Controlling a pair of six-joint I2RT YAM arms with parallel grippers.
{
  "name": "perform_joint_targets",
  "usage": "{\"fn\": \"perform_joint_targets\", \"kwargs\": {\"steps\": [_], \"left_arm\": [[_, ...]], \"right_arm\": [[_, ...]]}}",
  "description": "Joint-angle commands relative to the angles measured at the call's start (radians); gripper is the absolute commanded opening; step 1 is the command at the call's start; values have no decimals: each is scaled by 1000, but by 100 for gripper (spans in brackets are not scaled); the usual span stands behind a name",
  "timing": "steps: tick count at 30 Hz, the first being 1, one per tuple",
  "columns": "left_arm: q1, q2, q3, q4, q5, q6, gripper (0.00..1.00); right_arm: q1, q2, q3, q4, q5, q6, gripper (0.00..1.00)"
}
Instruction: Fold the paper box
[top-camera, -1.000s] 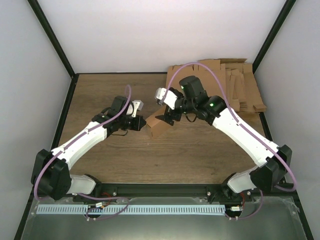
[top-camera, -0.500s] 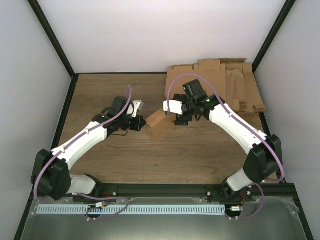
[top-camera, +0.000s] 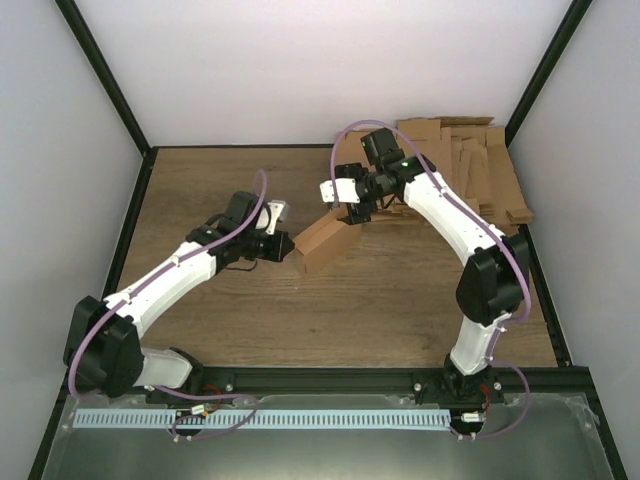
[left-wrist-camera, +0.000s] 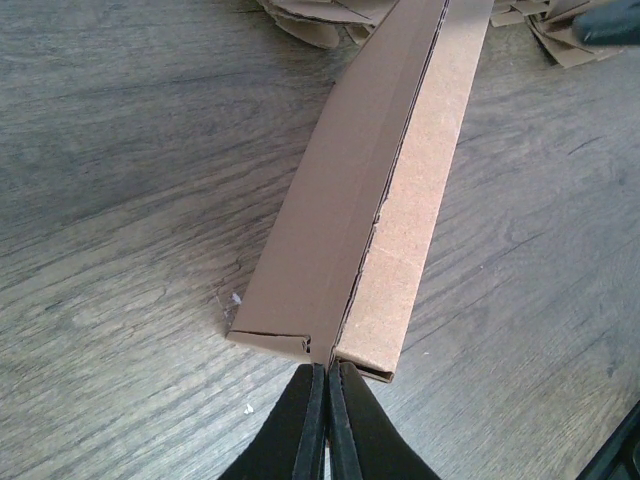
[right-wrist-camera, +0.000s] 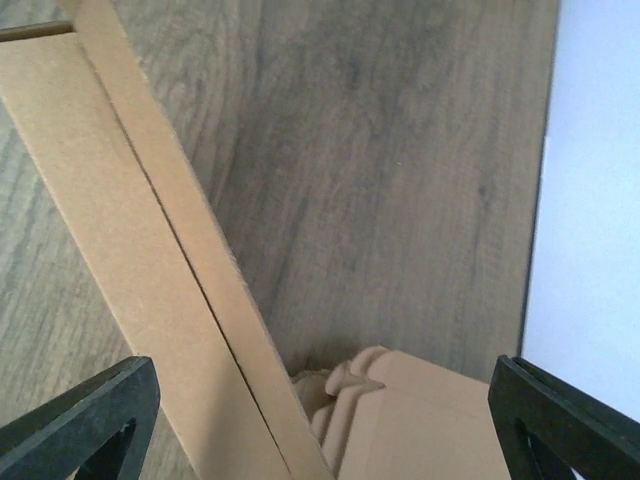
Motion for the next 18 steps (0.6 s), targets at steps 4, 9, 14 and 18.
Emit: {"fn": "perform_joint_targets", "kwargs": {"steps": [4, 9, 14, 18], "left_arm": [[-14, 22, 11, -25, 0, 18, 5], [-15, 20, 11, -27, -1, 25, 5], [-16, 14, 4, -29, -2, 34, 6], [-16, 10, 0, -28, -5, 33, 6]], "right_arm": [[-5, 80, 99, -155, -118, -90, 94], [-4, 123, 91, -204, -112, -85, 94], [3, 143, 59, -185, -105, -92, 94], [13, 160, 58, -186, -93, -93, 95]]}}
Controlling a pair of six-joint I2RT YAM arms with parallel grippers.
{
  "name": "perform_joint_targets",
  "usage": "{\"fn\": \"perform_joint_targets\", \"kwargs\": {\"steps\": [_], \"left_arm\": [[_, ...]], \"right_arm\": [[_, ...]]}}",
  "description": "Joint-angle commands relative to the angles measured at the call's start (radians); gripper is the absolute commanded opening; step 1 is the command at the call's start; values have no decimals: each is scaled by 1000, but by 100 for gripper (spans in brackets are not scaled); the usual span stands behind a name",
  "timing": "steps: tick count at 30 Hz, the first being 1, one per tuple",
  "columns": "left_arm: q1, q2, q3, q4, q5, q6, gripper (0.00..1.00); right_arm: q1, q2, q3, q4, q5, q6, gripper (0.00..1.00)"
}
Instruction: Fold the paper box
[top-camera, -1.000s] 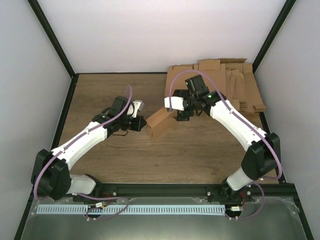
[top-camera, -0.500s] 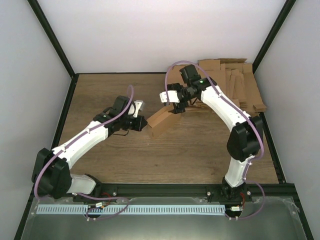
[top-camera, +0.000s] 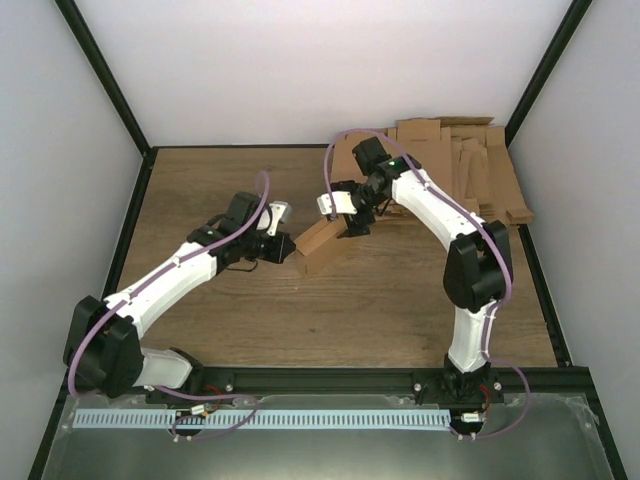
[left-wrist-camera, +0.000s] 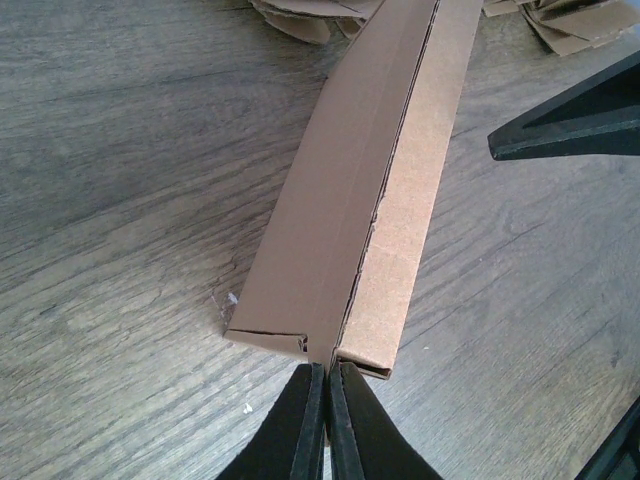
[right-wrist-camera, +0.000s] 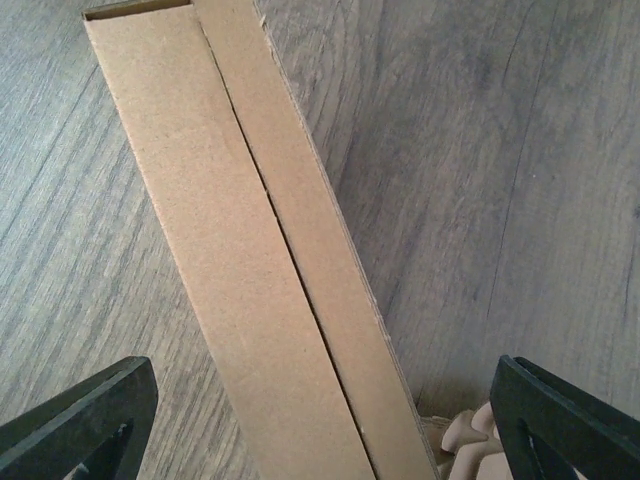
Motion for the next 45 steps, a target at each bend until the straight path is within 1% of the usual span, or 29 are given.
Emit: {"fn": "perform_joint_targets", "kwargs": {"steps": [1, 6, 9, 13, 20, 22, 25, 27, 28, 31, 33, 36, 38, 41, 45], "left_arm": [[-6, 8, -1, -26, -5, 9, 6], [-5, 4, 0, -25, -2, 8, 6], [-6, 0, -2, -28, -8, 13, 6], [-6, -1, -2, -27, -7, 14, 6], [-6, -3, -2, -22, -4, 19, 7], [-6, -1, 0, -22, -5, 21, 7], [-6, 2, 0, -20, -8, 24, 7], [-5, 7, 3, -17, -7, 28, 7], [-5, 10, 6, -17, -7, 31, 7], [-5, 22, 21, -23, -12, 43, 7], [-6, 28, 32, -23, -17, 49, 7], [-4, 38, 46, -25, -26, 59, 7], [-3, 46, 55, -26, -32, 65, 7], [-1, 59, 75, -33, -37, 69, 7], [-1, 76, 102, -41, -52, 59, 7]], "right_arm": [[11, 26, 2, -16, -16, -18, 95], [14, 26, -42, 36, -2, -13, 94], [19, 28, -59, 38, -2, -14, 92], [24, 19, -83, 51, 4, 8, 88], [30, 16, -88, 25, 20, 108, 79], [31, 5, -95, 31, 18, 161, 76], [39, -19, -104, 38, 21, 240, 68], [51, -40, -139, 59, 36, 276, 67], [58, -57, -166, 84, 53, 295, 65], [83, -91, -222, 164, 130, 397, 56], [90, -91, -221, 155, 155, 438, 52], [93, -97, -216, 130, 146, 480, 51], [94, -104, -216, 125, 132, 505, 48], [95, -103, -214, 115, 126, 593, 47], [122, -129, -268, 199, 198, 735, 49]]}}
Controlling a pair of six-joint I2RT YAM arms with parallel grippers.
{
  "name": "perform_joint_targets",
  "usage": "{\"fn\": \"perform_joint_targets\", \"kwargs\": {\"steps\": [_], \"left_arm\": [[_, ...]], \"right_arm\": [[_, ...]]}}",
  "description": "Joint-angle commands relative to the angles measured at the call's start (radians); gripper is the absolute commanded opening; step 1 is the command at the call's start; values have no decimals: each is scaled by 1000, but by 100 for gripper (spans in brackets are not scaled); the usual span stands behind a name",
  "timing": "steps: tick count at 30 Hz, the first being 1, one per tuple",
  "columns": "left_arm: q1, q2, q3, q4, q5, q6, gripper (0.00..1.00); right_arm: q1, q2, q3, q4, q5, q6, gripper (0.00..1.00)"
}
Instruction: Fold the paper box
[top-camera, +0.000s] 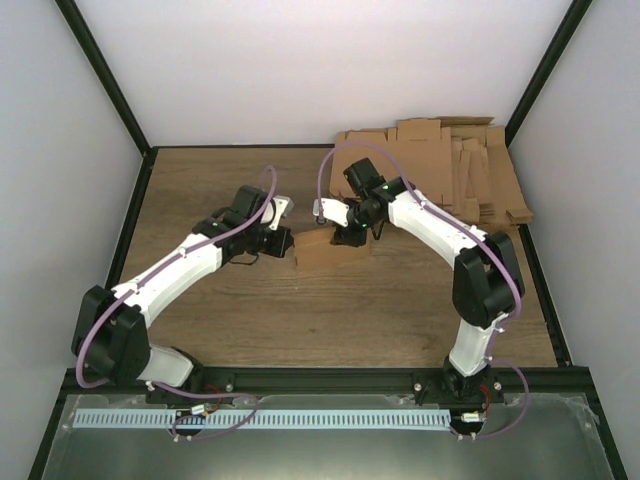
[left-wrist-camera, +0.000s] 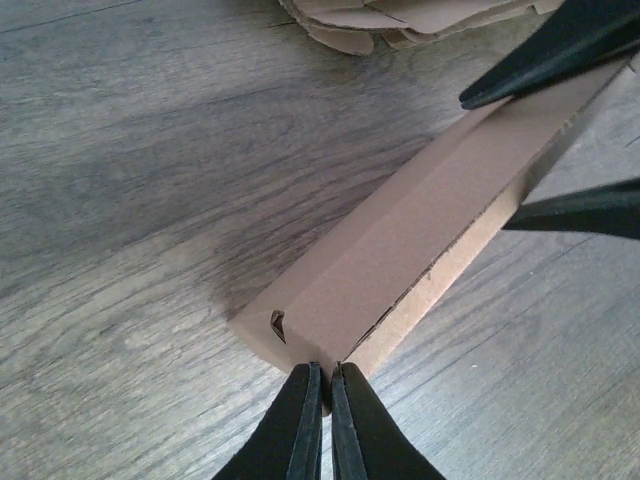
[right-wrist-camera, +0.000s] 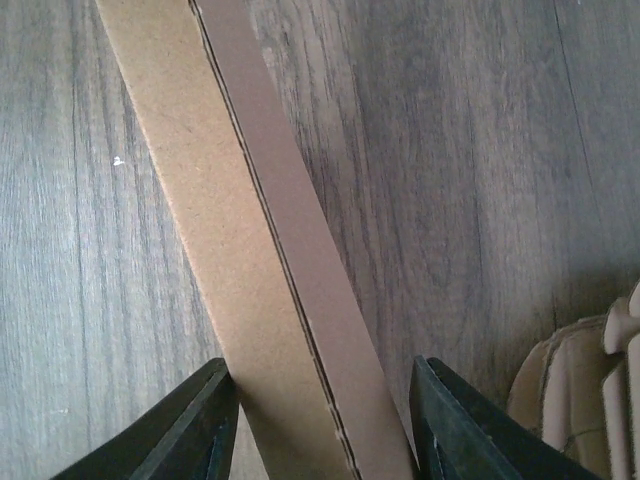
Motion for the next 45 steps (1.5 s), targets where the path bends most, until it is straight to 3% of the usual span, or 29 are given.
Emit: {"fn": "perform_joint_targets", "kwargs": {"steps": [1, 11, 21, 30, 38, 45], "left_arm": [[-5, 22, 51, -12, 9, -1, 6], [17, 64, 119, -55, 11, -41, 6], [37, 129, 176, -121, 119, -75, 6], [38, 116, 141, -98, 67, -77, 6], [37, 100, 76, -51, 36, -57, 5], [37, 97, 73, -40, 33, -50, 4]], "right_arm": [[47, -34, -56, 48, 57, 212, 50], [162, -77, -88, 99, 119, 362, 53], [166, -56, -64, 106, 112, 401, 52], [166, -60, -67, 105, 101, 406, 52], [166, -108, -87, 136, 104, 411, 61], [165, -173, -89, 179, 89, 430, 75]]}}
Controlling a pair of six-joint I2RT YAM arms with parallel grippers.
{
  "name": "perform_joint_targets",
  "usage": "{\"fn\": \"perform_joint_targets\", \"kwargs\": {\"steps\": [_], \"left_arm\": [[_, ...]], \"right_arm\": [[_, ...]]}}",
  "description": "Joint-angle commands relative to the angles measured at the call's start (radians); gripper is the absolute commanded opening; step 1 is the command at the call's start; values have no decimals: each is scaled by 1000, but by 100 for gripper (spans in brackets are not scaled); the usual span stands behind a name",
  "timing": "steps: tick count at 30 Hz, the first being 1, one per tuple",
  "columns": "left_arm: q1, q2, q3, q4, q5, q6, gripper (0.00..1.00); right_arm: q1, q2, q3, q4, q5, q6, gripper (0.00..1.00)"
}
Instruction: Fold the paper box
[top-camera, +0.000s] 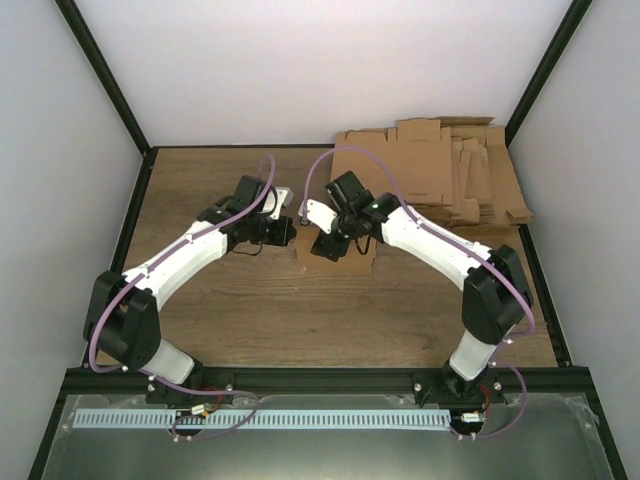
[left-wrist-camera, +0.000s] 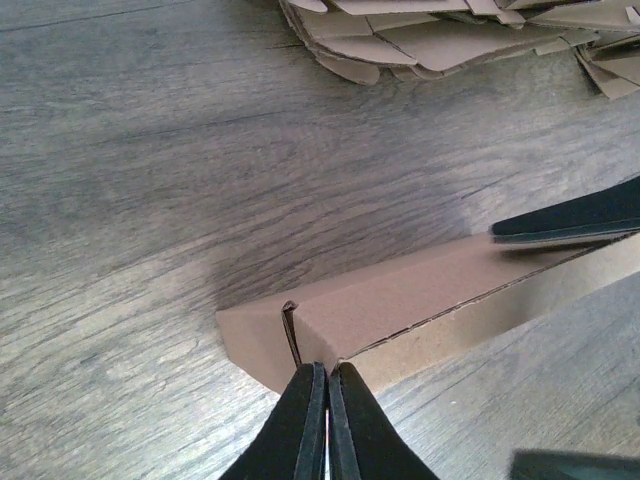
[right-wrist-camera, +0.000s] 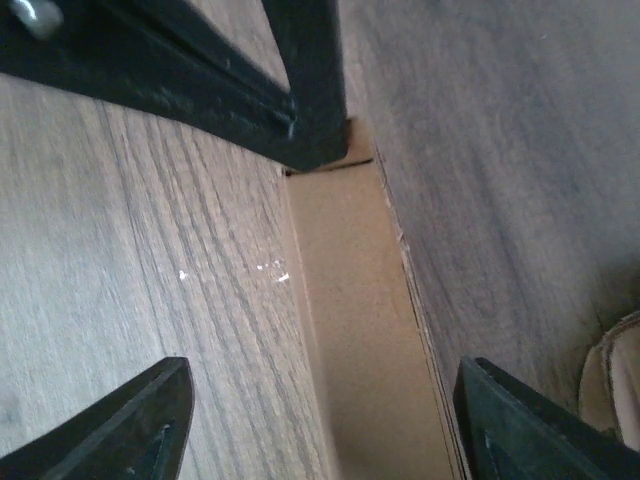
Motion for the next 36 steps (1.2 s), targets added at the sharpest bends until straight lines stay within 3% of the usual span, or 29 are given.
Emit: {"fn": "perform_joint_targets", "kwargs": {"steps": [1, 2, 10, 13, 16, 20, 23, 32, 36], "left_arm": [[-4, -7, -23, -25, -16, 16, 4], [-4, -6, -21, -26, -15, 18, 4], [-5, -5, -14, -25, -18, 26, 4], [-5, -5, -8, -25, -19, 28, 4], [-5, -3, -5, -25, -19, 31, 4], [-5, -1, -5, -24, -17, 33, 4], [-5, -1, -5, -20, -13, 34, 4], [-7, 3, 12, -35, -11, 45, 4], [-6, -2, 2, -31, -9, 43, 4]], "right_arm": [[9, -94, -1, 61, -34, 21, 90], [9, -118, -3, 70, -41, 24, 99], [-15, -273, -56, 200, 7, 177, 100], [-51, -359, -123, 296, 84, 323, 100], [-125, -411, -144, 286, 135, 550, 100], [-258, -450, -189, 246, -35, 649, 100], [-282, -490, -248, 232, -38, 672, 87], [-287, -628, -430, 205, 55, 763, 67], [-287, -712, -516, 234, 139, 779, 68]]}}
